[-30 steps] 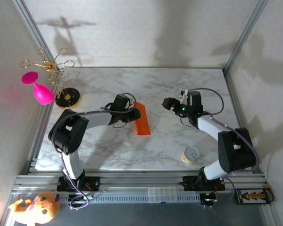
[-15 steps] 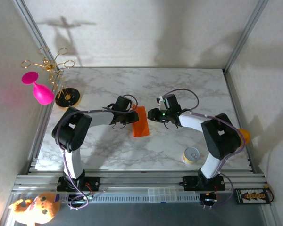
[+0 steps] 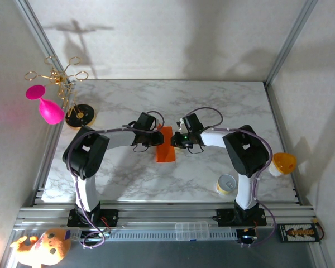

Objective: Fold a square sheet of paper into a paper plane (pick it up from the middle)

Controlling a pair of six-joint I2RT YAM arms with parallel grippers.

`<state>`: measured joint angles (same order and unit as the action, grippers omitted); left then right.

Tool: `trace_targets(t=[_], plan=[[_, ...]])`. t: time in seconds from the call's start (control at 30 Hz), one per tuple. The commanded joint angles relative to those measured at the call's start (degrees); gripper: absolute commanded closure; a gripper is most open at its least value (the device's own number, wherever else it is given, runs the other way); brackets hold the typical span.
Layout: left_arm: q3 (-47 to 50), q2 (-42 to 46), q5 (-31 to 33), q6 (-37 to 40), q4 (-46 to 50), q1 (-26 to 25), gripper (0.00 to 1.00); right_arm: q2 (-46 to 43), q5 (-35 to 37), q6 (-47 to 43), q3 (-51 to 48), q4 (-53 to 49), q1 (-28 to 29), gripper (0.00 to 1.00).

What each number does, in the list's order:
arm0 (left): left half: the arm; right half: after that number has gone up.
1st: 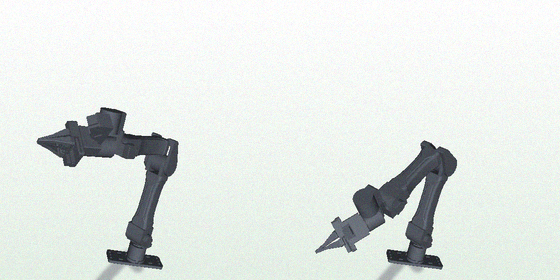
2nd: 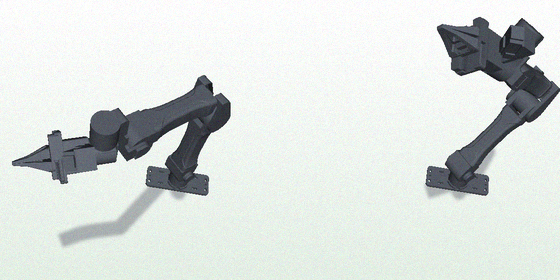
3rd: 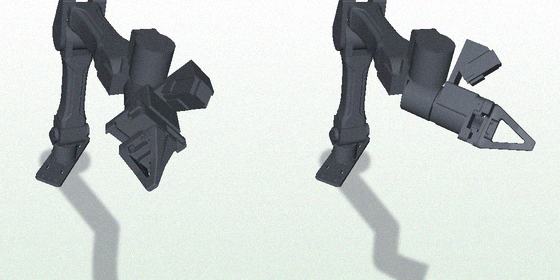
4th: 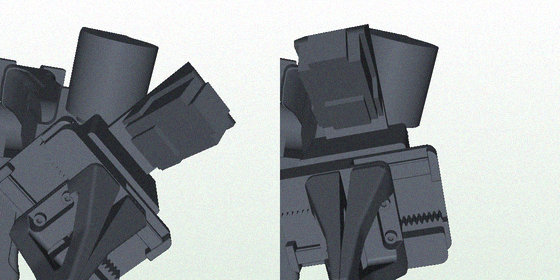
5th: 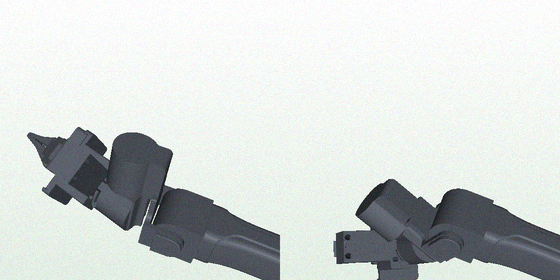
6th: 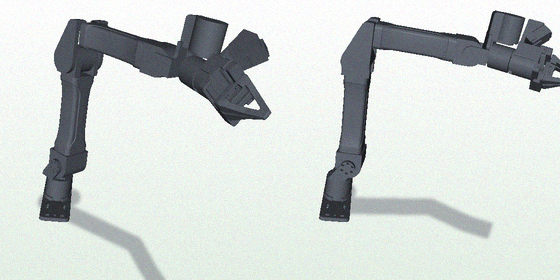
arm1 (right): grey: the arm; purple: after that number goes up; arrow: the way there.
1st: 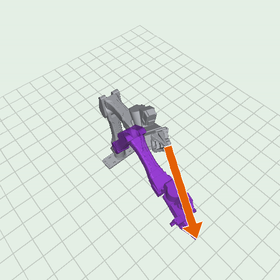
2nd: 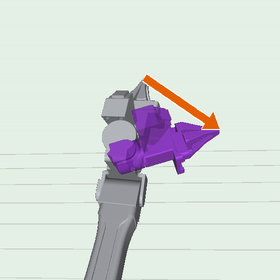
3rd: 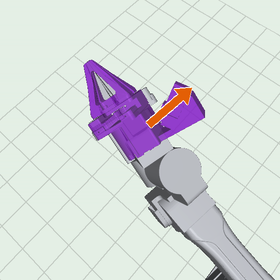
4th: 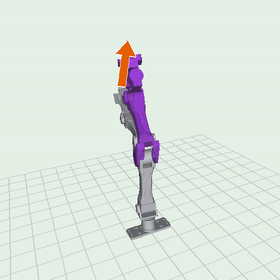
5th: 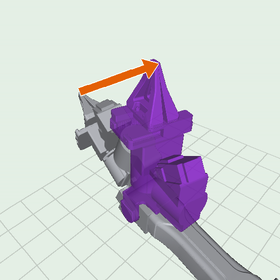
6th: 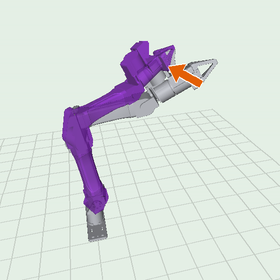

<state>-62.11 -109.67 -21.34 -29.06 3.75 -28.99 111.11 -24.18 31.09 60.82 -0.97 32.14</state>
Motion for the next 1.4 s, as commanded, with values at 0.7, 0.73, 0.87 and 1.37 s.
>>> trace_targets(t=[0.7, 0.73, 0.87, 1.37], plan=[[0.3, 1.4, 8.9, -8.3, 7.1, -2.4, 0.48, 1.0, 3.8, 13.2, -1.2, -4.7, 2.2, 0.83], [-0.1, 1.0, 9.1, -8.3, 7.4, -2.4, 0.49, 0.9, 3.6, 13.2, -1.0, -4.6, 2.2, 0.82], [-0.5, -0.2, 11.1, -9.1, 9.0, -2.5, 0.55, -1.2, 2.6, 12.5, -0.3, -3.8, 1.6, 0.75], [0.6, -3.3, 15.5, -10.6, 12.5, -2.8, 0.65, -10.3, 5.0, 16.5, -7.4, 4.4, -2.9, 0.61]])
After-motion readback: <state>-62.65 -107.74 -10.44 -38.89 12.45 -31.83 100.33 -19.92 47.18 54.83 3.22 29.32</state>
